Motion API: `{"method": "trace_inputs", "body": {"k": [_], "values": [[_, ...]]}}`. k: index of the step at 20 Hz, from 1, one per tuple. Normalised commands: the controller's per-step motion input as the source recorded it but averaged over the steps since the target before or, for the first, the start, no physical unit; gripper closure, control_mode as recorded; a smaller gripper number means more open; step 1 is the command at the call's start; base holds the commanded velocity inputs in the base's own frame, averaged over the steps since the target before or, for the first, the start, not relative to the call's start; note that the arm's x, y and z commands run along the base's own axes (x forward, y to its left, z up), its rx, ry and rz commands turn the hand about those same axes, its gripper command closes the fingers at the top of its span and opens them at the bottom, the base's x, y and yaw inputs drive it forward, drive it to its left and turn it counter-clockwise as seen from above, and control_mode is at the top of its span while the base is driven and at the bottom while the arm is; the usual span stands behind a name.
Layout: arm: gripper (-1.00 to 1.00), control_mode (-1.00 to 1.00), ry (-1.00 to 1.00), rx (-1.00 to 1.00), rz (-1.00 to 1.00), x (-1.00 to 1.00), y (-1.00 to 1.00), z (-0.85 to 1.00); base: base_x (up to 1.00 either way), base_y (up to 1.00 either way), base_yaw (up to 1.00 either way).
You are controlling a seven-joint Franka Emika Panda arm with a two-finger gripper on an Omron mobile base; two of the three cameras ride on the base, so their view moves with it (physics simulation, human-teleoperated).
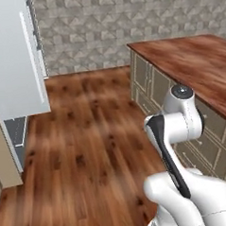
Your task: Take the cheese, fish, and avocado from the fridge and place them on the plate on the dining counter to create an appetizer plate.
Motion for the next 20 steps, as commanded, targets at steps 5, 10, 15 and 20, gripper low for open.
{"method": "trace_inputs", "body": {"k": [5, 10, 15, 20], "values": [[-1.00, 1.00, 0.00, 0.00, 0.00, 0.00, 0.00, 0.00, 1.00, 0.00, 0.22], [-1.00, 1.00, 0.00, 0.00, 0.00, 0.00, 0.00, 0.00, 1.00, -0.04, 0.42], [-1.00, 1.00, 0.00, 0.00, 0.00, 0.00, 0.00, 0.00, 1.00, -0.16, 0.41], [-1.00, 1.00, 0.00, 0.00, 0.00, 0.00, 0.00, 0.00, 1.00, -0.34, 0.38]]}}
